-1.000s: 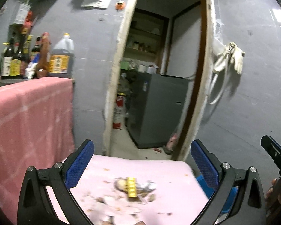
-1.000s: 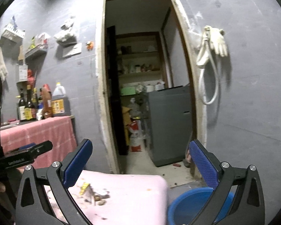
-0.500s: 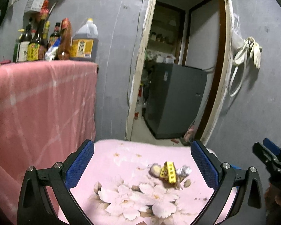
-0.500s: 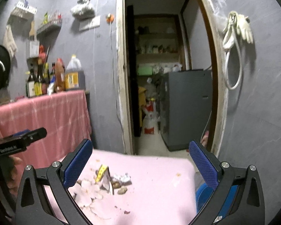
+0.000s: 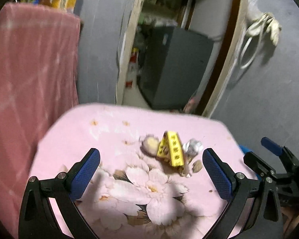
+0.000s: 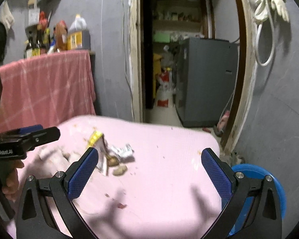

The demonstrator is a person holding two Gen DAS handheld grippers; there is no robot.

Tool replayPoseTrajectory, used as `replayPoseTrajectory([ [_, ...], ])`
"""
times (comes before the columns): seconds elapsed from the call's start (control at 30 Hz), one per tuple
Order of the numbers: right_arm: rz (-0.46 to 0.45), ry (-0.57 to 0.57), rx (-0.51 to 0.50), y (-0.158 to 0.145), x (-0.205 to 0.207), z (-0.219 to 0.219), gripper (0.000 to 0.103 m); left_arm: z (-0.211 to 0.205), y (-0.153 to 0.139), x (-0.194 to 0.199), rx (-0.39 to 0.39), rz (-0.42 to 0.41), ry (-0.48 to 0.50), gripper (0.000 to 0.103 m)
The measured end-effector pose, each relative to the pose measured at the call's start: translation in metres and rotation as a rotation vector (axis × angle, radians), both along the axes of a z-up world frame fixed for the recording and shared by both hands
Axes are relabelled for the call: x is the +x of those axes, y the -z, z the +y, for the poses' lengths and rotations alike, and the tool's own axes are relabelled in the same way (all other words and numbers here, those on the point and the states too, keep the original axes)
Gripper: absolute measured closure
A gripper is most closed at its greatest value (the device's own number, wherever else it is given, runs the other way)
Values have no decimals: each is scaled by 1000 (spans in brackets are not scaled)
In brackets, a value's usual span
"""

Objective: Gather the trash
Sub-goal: 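Grasp the yellow-labelled packet with the left tool while the right tool grasps a tan scrap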

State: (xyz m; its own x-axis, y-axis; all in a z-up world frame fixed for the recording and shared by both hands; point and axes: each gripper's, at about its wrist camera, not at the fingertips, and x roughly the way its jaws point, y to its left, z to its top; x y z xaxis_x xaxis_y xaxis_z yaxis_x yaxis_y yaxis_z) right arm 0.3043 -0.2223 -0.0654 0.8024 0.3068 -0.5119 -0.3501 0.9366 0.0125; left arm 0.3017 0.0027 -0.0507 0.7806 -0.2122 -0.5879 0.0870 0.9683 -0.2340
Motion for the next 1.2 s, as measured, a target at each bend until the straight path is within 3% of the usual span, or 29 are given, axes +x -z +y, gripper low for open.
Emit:
replayPoseTrajectory([
  [0.1,57,-8,-7,12,10,-2,1,0,16,14,-49,62,16,7],
  [0.17,96,-21,-13,19,16,-1,9,-1,21,21,-79,88,37,14],
  [0.37,181,-84,-24,32,28,8,24,-11,29,36,-132,143,115,46],
  [0.53,235,-148,-66,39,33,26,28,-13,30,42,-132,181,132,78],
  [0.63,266,-171,-100,43,38,36,30,-8,33,43,-152,195,134,79],
  [0.9,330,-208,-107,51,49,46,50,10,31,34,-205,205,120,82],
  [1.2,348,-237,-95,52,47,52,86,2,22,19,-188,179,118,85],
])
